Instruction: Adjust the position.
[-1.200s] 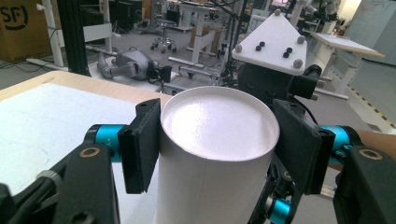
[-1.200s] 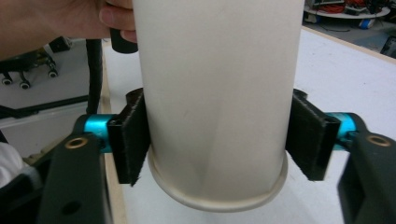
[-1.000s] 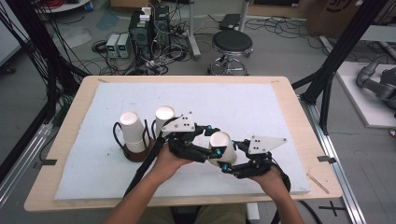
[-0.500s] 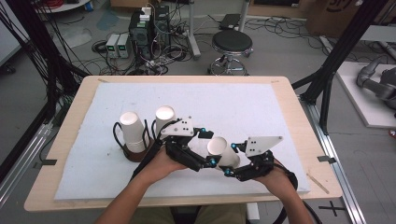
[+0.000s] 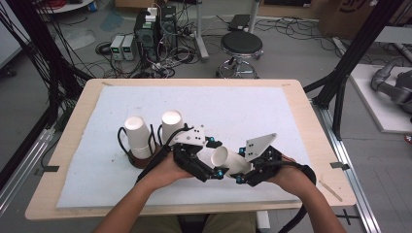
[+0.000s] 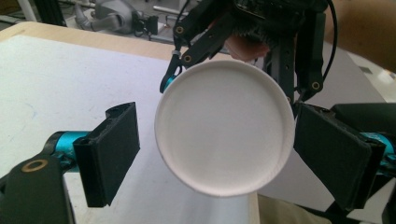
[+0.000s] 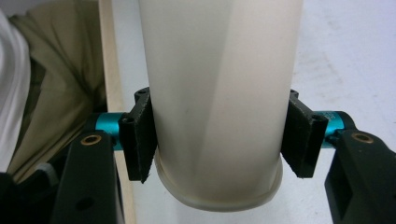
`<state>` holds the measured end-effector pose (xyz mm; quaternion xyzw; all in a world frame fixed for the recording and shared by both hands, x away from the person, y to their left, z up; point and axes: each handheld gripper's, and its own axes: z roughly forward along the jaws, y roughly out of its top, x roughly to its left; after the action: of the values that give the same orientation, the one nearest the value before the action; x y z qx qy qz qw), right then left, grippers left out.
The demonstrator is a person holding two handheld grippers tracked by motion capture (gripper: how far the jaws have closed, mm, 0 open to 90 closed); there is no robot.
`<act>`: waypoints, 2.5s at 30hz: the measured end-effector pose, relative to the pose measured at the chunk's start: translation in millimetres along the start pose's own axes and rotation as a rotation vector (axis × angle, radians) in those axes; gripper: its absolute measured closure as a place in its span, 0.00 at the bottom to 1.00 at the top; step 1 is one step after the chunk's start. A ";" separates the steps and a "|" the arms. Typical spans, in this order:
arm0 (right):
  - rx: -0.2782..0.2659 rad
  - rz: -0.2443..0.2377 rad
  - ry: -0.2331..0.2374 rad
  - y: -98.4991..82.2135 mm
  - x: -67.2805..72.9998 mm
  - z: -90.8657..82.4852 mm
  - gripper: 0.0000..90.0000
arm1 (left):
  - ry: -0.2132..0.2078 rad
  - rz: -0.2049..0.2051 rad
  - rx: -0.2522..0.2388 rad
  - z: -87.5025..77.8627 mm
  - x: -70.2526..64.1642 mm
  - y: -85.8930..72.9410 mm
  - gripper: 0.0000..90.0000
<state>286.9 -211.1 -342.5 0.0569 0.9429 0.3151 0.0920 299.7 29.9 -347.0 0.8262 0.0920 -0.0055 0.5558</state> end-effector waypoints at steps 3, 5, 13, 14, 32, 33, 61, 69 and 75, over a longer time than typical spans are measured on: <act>0.037 -0.018 0.033 3.5 -0.4 2.3 0.42 | -0.014 0.015 0.022 1.3 -0.2 0.3 0.17; 0.069 -0.032 0.047 6.3 -0.2 3.9 0.42 | -0.022 0.025 0.039 2.5 -0.2 -0.2 0.17; 0.156 -0.073 0.068 18.9 2.1 7.9 0.41 | -0.043 0.056 0.092 7.8 -3.4 -2.7 0.21; 0.183 -0.073 0.071 21.0 3.2 8.7 0.41 | -0.043 0.058 0.097 8.1 -3.6 -2.9 0.23; 0.179 -0.067 0.066 19.1 1.3 12.4 0.32 | -0.034 0.080 0.120 10.5 -2.3 -8.4 0.39; 0.136 -0.027 0.060 15.7 1.2 9.4 0.24 | -0.037 0.075 0.113 9.3 -2.4 -9.3 0.39; -0.508 0.256 -0.123 -60.1 9.6 -37.5 0.22 | 0.073 -0.008 -0.178 -9.5 6.5 -31.7 0.39; -0.563 0.335 -0.103 -85.9 12.5 -29.4 0.22 | 0.044 -0.017 -0.234 -8.5 6.4 -34.7 0.39; -0.559 0.348 -0.070 -88.4 13.5 -21.6 0.22 | 0.015 -0.014 -0.260 -6.1 5.2 -34.3 0.39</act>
<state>264.9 -291.8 -380.9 0.2007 0.7923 0.5704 0.0812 298.8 48.8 -376.7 0.7466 0.1020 0.0088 0.6573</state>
